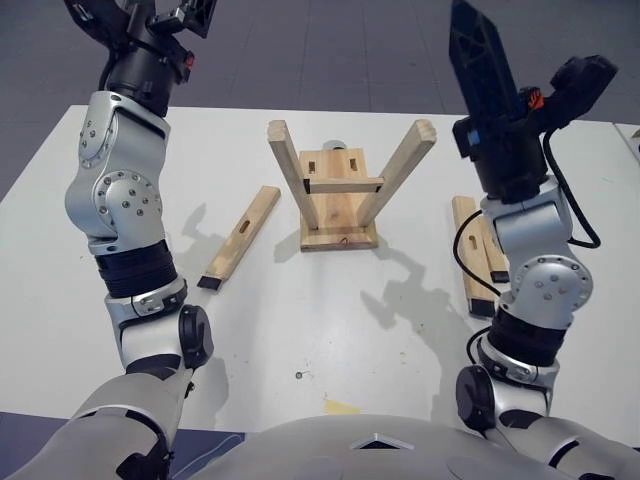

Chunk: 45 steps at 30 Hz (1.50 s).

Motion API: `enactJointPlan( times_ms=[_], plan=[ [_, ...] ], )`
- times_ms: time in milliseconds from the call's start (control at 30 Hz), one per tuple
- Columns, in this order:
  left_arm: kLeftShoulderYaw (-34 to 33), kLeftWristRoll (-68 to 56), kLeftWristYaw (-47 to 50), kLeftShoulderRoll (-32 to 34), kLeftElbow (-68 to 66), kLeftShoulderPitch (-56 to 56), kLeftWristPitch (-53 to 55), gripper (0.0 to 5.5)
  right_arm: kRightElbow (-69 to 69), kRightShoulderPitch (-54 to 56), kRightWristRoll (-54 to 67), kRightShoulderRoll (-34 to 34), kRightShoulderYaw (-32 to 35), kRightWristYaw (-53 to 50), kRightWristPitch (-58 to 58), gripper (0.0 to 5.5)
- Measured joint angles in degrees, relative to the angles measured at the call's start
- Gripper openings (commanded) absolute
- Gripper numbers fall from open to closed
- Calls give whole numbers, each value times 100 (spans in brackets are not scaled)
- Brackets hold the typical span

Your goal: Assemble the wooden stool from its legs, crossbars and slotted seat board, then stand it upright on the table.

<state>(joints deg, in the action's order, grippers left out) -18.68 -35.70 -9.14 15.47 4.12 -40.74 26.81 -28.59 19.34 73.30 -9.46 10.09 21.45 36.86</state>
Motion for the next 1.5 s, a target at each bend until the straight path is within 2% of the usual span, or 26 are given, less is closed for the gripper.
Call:
enactJointPlan(
  times_ms=[167,400,500,600,700,800,933,1067,1133,1200,1333,1400,1500],
  plan=[
    [150,81,-15,-98,-20,50,-55,540,117,-651,221,-364,-402,241,572,537],
    [177,127,-35,-93,-98,61,-55,540,1118,-699,-1431,-785,-865,-750,933,537],
    [179,132,-37,-92,-97,60,-55,540,1420,-447,-2523,-851,-819,-1037,112,537],
    [224,167,-44,-98,-104,60,-54,540,2266,74,-3630,-773,-201,-1763,-1079,537],
    [247,171,-45,-111,-99,60,-54,540,2364,488,-4082,-656,98,-1910,-1946,537],
    [280,174,-46,-121,-95,60,-53,540,2223,558,-3928,-242,124,-1707,-2290,537],
    [340,174,-59,-135,-85,62,-50,540,1702,547,-3008,147,324,-1221,-2386,537],
    [353,174,-87,-136,-84,66,-32,540,1424,462,-1801,173,677,-987,-1890,537],
    [363,173,-106,-137,-64,80,-4,540,1330,284,-1475,-43,730,-714,-1560,537],
    [366,171,-116,-138,-34,102,3,540,1283,2,-1798,-495,564,-292,-1404,537],
    [374,172,-126,-142,-34,123,23,540,1285,-412,-3252,-1438,-342,701,-1539,474],
    [377,174,-125,-143,-33,131,27,540,1384,-459,-3759,-1601,-654,985,-1687,443],
    [383,174,-125,-144,-28,142,40,540,1511,-460,-4005,-1566,-744,1123,-1878,387]
  ],
)
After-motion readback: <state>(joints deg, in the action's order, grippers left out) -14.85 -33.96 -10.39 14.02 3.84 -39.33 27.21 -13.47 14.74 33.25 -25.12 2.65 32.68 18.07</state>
